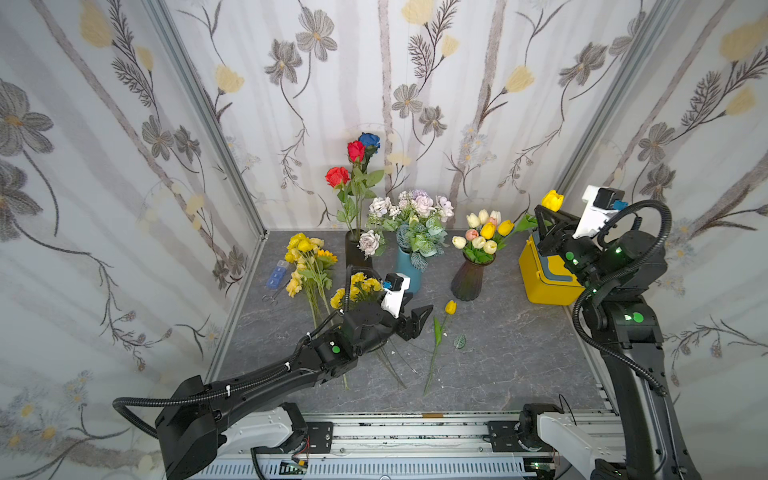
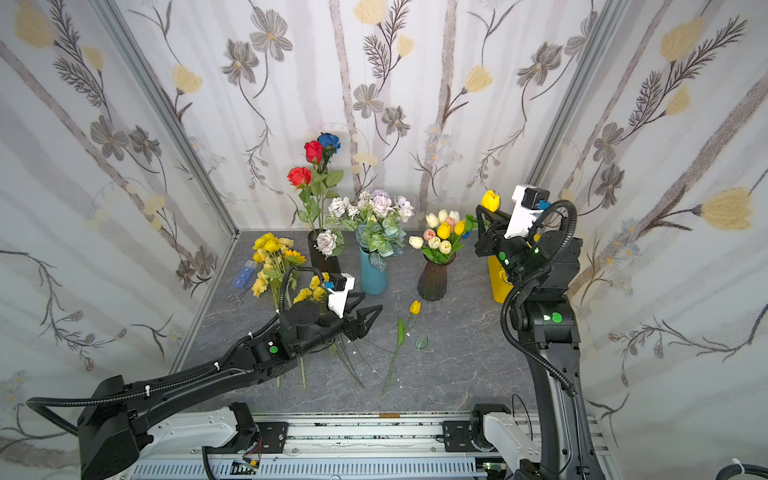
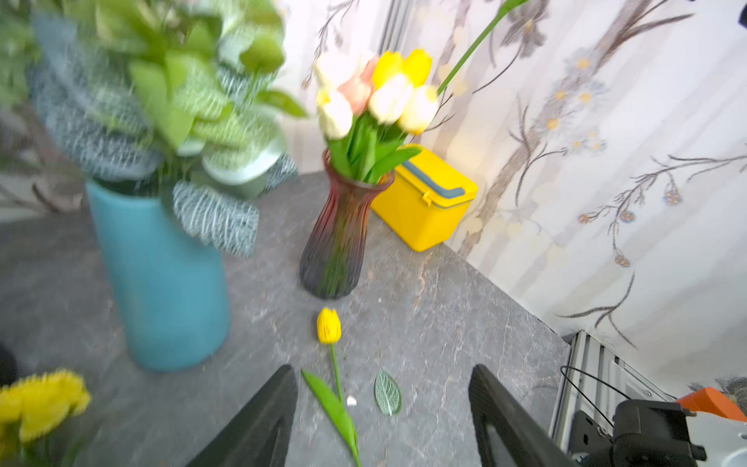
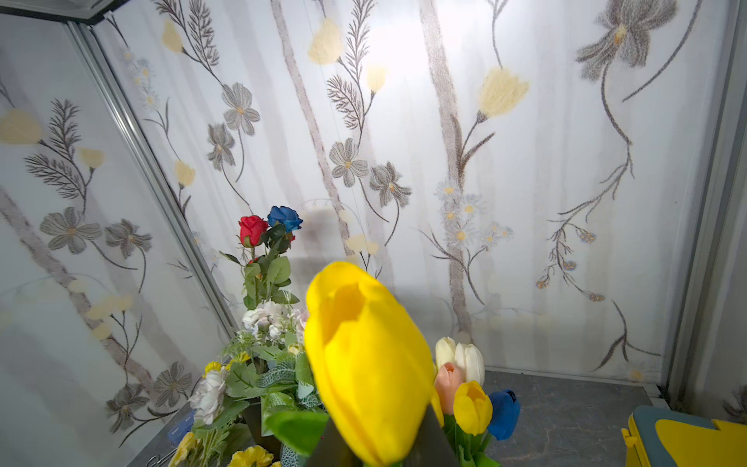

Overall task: Pick out yellow flowers from the vase
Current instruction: Pick up the flower from the vase.

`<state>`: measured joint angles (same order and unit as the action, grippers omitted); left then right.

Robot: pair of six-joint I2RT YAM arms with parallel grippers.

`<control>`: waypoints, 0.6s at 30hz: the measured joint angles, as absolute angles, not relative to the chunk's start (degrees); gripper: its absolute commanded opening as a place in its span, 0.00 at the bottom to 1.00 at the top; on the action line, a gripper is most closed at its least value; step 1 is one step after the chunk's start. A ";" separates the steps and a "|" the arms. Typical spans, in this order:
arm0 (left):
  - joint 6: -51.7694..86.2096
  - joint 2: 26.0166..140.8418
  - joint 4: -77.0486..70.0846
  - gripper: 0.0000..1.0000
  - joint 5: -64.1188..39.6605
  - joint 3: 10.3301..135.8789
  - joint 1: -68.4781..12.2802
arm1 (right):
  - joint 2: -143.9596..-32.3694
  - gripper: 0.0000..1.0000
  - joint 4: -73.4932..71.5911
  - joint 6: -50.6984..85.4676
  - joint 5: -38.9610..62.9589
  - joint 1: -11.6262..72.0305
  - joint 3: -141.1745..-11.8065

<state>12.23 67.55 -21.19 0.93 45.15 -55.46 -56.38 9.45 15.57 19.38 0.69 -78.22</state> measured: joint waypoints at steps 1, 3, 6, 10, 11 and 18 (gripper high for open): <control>10.33 68.75 -22.28 0.70 0.23 46.83 -55.46 | -56.31 0.16 10.90 15.62 19.66 0.69 -79.50; 6.22 71.79 -24.27 0.71 -1.45 51.13 -55.46 | -56.16 0.16 14.04 16.03 20.73 0.69 -81.93; 0.51 76.90 -26.24 0.71 -3.51 58.46 -55.46 | -55.59 0.15 17.47 16.47 23.14 0.69 -83.94; -5.21 84.51 -27.22 0.69 -7.16 68.29 -55.46 | -54.06 0.15 20.36 17.06 26.94 0.73 -85.76; -6.33 86.80 -27.22 0.68 -8.01 70.87 -55.46 | -53.87 0.16 20.75 17.08 27.35 0.75 -86.37; -11.07 98.67 -22.41 0.57 -12.34 84.86 -55.86 | -53.80 0.16 21.96 18.26 32.42 0.75 -86.80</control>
